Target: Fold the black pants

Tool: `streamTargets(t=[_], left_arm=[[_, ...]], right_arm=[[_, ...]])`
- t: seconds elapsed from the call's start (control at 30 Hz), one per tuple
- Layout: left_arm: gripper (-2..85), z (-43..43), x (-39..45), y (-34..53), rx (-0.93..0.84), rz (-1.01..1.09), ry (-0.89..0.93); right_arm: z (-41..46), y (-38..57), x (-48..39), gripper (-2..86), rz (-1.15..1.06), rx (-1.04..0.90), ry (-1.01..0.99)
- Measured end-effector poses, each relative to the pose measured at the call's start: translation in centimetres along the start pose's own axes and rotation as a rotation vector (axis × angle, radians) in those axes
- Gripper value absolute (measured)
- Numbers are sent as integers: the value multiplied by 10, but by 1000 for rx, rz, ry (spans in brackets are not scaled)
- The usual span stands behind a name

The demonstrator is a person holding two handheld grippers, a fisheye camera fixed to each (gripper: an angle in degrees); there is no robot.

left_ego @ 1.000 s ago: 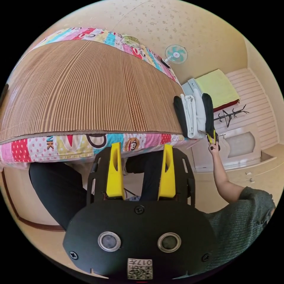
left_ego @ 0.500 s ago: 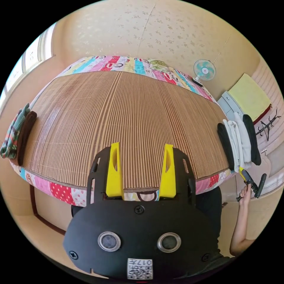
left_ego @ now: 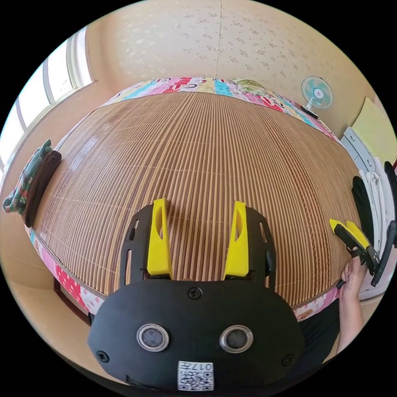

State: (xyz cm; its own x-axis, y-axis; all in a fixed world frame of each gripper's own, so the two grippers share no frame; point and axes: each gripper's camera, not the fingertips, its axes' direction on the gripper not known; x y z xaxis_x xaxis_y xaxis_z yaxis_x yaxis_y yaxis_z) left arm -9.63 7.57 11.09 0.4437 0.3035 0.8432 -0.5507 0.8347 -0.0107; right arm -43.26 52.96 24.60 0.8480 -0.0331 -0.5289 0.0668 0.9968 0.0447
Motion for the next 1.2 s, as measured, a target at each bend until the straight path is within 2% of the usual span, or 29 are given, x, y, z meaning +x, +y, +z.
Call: streamTargets(t=[1.2], left_arm=[[212, -27, 52, -2, 14, 26, -39]], right_arm=[[32, 113, 108, 242, -10, 22, 6]])
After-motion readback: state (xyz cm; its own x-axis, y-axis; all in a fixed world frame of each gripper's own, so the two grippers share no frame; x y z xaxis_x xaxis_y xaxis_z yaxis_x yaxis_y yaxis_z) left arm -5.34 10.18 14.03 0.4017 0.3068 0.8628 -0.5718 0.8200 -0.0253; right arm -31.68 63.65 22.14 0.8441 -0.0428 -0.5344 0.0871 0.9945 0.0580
